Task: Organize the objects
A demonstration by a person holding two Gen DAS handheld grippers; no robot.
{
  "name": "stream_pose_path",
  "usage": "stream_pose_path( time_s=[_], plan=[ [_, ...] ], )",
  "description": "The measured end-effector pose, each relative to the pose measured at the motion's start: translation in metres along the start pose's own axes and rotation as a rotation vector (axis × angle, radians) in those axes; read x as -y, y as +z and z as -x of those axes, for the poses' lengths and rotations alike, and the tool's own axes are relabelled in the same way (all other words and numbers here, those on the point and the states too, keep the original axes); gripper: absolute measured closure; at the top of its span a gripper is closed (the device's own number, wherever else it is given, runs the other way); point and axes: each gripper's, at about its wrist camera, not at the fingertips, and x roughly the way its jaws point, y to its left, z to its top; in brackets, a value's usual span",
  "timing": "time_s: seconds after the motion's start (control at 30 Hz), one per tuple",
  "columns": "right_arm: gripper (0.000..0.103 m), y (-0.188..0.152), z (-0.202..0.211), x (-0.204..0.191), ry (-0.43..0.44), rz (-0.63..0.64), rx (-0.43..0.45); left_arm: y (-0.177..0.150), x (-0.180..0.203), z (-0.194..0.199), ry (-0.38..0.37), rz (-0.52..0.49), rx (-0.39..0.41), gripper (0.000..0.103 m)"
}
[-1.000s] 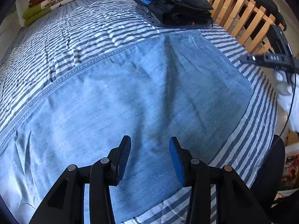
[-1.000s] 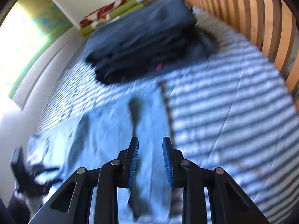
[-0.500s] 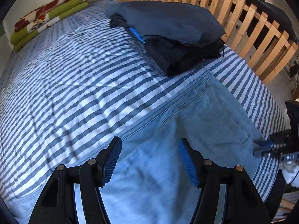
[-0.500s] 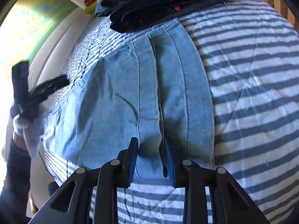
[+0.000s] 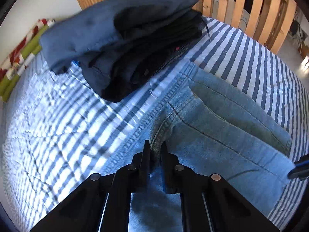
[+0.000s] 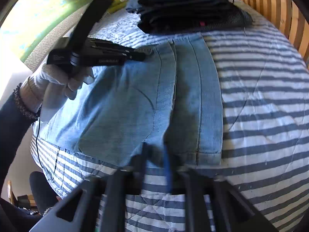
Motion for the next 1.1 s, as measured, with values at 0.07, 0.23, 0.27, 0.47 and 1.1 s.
stream_pose_path(
  time_s=[0.07, 0.23, 0.27, 0.47, 1.1],
  plan=[
    [0.099, 0.002, 0.007, 0.001, -0.002, -0.015, 0.028, 0.004, -0.002, 0.013, 0.019, 0.014, 0.039, 0.097],
    [0.099, 0.010, 0.027, 0.002, -0.016, -0.024, 0.106, 0.027, -0.005, 0.033, 0.026, 0.043, 0.087, 0.097],
    [0.099, 0.011, 0.032, 0.003, -0.033, -0.026, 0.122, 0.033, -0.003, 0.035, 0.025, 0.040, 0.097, 0.097],
    [0.099, 0.008, 0.032, 0.027, -0.096, -0.067, 0.109, 0.065, 0.021, 0.010, -0.022, 0.005, 0.072, 0.096],
    [0.092, 0.014, 0.029, -0.049, -0.034, 0.112, 0.181, -0.125, -0.157, 0.234, 0.197, 0.468, 0.200, 0.071]
  ],
)
